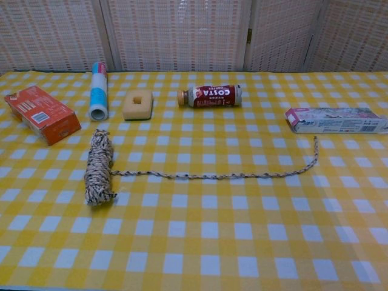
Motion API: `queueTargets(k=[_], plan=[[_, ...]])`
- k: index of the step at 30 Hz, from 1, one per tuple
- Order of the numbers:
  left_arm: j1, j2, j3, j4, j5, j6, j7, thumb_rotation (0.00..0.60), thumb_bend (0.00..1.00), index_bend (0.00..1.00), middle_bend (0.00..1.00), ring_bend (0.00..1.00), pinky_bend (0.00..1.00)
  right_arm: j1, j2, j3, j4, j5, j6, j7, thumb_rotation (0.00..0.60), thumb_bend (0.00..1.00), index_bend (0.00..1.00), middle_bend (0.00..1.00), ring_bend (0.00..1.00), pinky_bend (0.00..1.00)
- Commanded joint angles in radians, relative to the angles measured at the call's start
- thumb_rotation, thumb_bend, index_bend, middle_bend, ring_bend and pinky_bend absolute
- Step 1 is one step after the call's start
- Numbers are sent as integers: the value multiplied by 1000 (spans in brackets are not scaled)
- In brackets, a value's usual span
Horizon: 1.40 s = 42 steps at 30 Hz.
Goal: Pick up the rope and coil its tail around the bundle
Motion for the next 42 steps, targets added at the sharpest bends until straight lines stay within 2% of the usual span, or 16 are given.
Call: queueTargets(k=[1,16,23,27,34,42], plan=[[-1,2,0,-2,-3,-2,3,600,168,102,50,62,6,1,1,0,-1,3,-2,-5,600,349,0,19,137,0],[-49,35,-24,-23,37,-24,-32,600,168,123,61,73,6,-4,27,13,-20,2,27,-17,600,348,0,19,136,0],[-155,84,-50,-104,109,-127,-136,600,168,131,62,81,15,0,60,31,-40,5,39,-24,600,348,0,19,137,0],[-232,90,-77,-137,127,-201,-142,600,168,131,62,85,24,4,72,37,-47,6,38,-24,600,349,0,19,137,0],[-376,34,-135,-178,87,-342,-114,600,168,125,64,89,40,11,78,39,-53,8,31,-33,600,349,0,19,137,0],[-524,-97,-165,-165,-5,-487,18,600,168,111,64,89,44,11,81,34,-60,12,24,-41,600,349,0,19,137,0]])
